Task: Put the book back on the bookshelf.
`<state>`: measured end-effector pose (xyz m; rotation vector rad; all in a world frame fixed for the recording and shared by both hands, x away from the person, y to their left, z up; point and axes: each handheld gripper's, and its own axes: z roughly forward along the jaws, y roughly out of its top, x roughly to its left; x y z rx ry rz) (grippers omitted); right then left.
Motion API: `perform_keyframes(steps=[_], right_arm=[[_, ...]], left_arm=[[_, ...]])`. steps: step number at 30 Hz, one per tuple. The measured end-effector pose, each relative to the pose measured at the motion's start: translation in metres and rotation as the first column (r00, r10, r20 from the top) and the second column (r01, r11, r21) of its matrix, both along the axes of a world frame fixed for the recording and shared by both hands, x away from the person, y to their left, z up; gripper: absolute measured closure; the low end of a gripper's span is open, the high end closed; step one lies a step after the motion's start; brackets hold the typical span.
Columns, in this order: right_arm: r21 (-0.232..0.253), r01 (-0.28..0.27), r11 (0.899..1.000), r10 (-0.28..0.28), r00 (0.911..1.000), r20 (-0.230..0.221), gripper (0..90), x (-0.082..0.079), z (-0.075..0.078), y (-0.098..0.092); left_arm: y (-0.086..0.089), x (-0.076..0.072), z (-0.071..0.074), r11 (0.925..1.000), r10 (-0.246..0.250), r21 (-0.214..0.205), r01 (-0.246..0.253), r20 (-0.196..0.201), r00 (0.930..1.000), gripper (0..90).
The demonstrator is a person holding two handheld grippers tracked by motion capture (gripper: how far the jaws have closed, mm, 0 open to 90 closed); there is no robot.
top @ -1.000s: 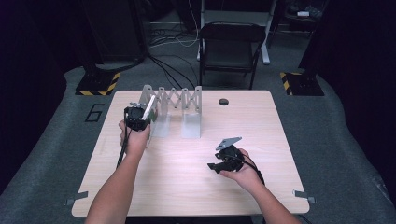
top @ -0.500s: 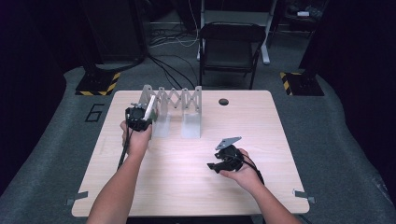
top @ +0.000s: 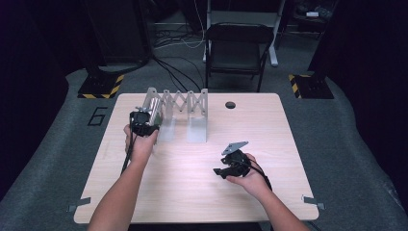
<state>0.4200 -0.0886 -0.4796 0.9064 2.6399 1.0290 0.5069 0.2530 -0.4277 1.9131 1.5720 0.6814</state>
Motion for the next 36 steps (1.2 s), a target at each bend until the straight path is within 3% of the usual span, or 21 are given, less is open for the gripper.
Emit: perform_keyframes(steps=[5, 11, 18, 30, 36], right_arm=[[-0.004, -0.004, 1.000, 0.004, 1.0000, -0.008, 44.1, -0.001, 0.000, 0.000], [0.000, 0.002, 1.000, -0.002, 1.0000, -0.002, 44.1, -0.001, 0.000, 0.000], [-0.001, 0.006, 1.000, -0.006, 0.9999, -0.010, 44.1, -0.001, 0.000, -0.002], [0.006, 0.006, 1.000, -0.006, 1.0000, -0.008, 44.0, -0.001, 0.000, -0.006], [0.004, 0.013, 1.000, -0.013, 0.9999, -0.009, 44.0, -0.002, 0.000, -0.007]], left_arm=[[0.000, -0.004, 0.006, 0.9999, -0.004, -0.016, 0.005, 0.027, 0.9996, 50.6], [0.000, -0.007, 0.009, 0.9997, -0.015, -0.016, 0.016, 0.020, 0.9997, 46.7], [0.001, -0.013, 0.015, 0.9996, -0.016, -0.022, 0.017, 0.038, 0.9991, 44.9], [0.012, -0.030, 0.033, 0.9956, -0.060, -0.067, 0.065, 0.070, 0.9958, 44.3], [0.011, -0.039, 0.041, 0.9923, -0.098, -0.067, 0.104, 0.082, 0.9918, 44.2]])
